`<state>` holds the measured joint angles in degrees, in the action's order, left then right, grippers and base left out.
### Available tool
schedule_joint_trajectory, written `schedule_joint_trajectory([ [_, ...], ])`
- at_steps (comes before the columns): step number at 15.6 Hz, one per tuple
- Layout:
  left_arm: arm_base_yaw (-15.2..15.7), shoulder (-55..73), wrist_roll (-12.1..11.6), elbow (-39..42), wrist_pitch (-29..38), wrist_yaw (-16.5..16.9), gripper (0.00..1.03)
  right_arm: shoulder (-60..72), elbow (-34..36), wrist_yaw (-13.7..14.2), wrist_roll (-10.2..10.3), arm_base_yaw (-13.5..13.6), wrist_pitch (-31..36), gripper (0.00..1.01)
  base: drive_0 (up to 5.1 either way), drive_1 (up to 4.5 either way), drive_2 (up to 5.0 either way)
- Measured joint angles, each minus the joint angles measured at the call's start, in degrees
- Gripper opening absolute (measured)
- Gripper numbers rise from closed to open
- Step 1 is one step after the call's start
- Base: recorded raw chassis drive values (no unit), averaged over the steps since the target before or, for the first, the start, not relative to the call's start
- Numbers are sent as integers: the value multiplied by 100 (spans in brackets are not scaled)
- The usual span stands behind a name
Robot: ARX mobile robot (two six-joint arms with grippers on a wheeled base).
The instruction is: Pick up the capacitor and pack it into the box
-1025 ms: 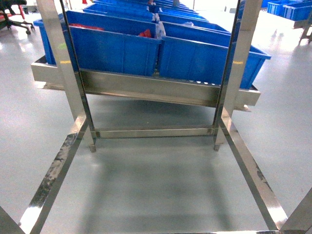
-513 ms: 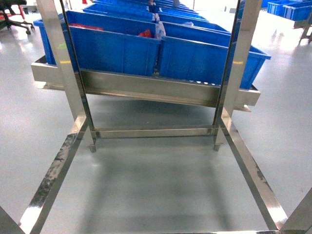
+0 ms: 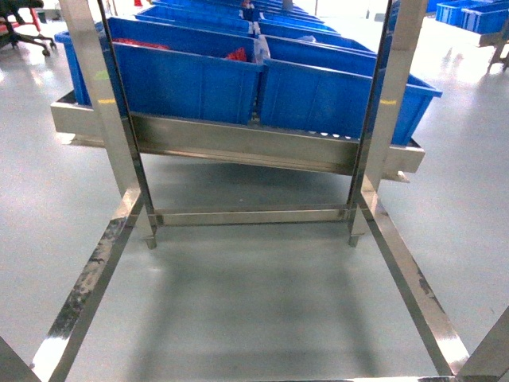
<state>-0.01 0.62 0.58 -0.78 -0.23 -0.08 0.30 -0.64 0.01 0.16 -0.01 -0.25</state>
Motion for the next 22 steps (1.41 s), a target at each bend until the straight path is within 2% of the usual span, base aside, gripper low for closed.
schedule_joint_trajectory([
  [22, 0, 0, 0, 0, -20, 0, 98, 0, 0, 0, 0, 0, -13, 98, 0, 0, 0],
])
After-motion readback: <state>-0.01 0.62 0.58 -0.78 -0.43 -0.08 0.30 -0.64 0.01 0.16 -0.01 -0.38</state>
